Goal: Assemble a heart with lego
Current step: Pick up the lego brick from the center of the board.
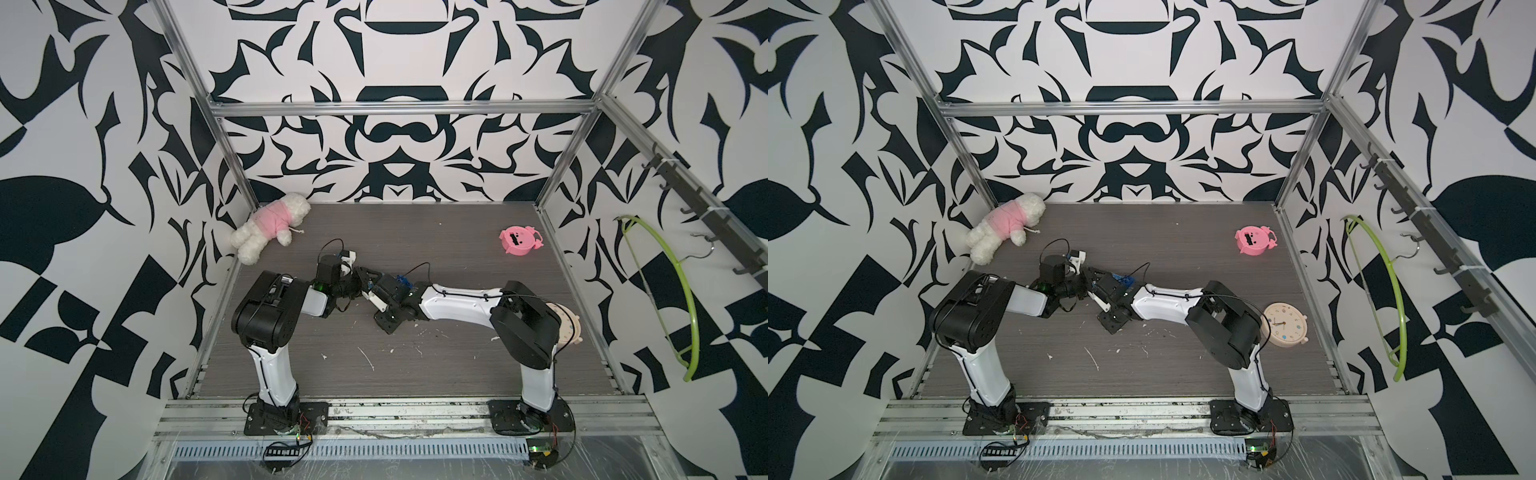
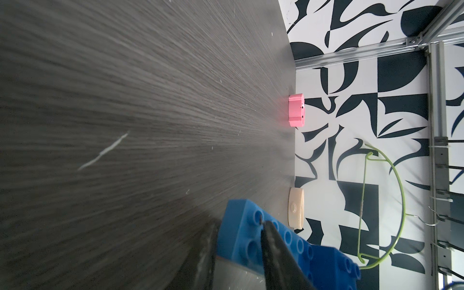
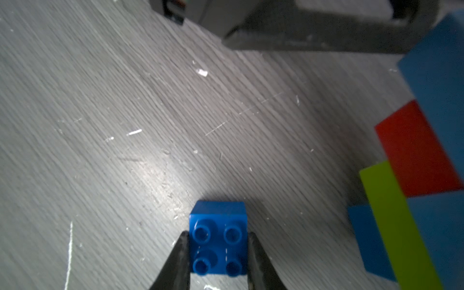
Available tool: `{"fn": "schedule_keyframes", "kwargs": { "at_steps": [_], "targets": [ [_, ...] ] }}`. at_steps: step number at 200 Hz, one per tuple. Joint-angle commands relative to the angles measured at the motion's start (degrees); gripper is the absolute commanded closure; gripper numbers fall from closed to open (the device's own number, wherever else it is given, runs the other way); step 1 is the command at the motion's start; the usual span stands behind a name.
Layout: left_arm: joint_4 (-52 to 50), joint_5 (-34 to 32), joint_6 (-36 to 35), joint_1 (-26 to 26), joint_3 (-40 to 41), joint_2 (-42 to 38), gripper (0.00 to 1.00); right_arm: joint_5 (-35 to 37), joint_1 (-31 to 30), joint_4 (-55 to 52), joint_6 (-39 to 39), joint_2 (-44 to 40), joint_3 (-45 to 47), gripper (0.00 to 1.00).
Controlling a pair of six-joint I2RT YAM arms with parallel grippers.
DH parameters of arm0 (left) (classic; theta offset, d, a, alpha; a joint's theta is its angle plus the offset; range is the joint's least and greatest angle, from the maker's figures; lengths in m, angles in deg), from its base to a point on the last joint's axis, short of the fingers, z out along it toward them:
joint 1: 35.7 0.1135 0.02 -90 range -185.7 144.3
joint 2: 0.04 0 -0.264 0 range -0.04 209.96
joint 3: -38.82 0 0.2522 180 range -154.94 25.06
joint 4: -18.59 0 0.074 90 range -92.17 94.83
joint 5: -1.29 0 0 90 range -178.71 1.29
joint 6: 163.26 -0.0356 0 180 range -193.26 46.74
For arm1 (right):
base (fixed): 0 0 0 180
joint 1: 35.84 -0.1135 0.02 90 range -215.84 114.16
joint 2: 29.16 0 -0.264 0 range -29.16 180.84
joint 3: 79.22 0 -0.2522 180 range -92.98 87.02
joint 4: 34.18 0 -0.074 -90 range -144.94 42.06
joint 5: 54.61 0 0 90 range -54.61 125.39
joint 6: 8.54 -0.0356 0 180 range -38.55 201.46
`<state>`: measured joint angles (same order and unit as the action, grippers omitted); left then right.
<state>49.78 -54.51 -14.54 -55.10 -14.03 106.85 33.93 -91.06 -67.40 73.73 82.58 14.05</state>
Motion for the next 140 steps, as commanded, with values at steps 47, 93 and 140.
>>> {"fn": "schedule_keyframes", "kwargs": {
  "at_steps": [47, 93, 140],
  "targets": [
    [-0.2, 6.4, -2.2, -2.6, -1.1, -3.3, 0.66, -2.5, -1.0, 3.7, 0.8, -4.8, -2.7, 0.75],
    [-1.6, 6.3, -2.6, -2.8, -2.0, -4.3, 0.66, -3.4, 1.0, -4.0, 2.6, -13.0, -7.9, 0.75],
    [-2.1, 6.2, -2.8, -3.3, -2.4, -4.5, 0.66, -4.5, 6.3, -9.4, 2.5, -15.8, -10.1, 0.75]
  ]
}}
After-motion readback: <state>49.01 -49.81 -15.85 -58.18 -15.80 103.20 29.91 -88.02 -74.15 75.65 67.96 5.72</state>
